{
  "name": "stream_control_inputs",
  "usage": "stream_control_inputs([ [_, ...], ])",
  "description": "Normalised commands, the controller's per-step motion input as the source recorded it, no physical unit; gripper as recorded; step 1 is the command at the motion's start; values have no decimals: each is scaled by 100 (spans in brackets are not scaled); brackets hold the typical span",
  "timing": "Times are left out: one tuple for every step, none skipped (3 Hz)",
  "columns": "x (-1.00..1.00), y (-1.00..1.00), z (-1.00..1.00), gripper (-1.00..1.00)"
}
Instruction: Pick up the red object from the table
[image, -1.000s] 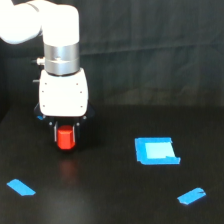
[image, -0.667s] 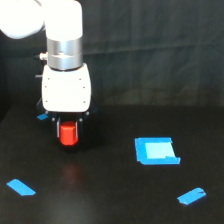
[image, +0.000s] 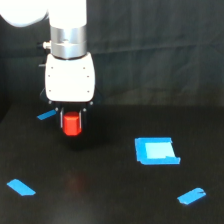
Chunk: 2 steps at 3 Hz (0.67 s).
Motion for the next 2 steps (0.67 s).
stream_control_inputs([
  [22, 0, 85, -100],
  [20, -3, 86, -90],
])
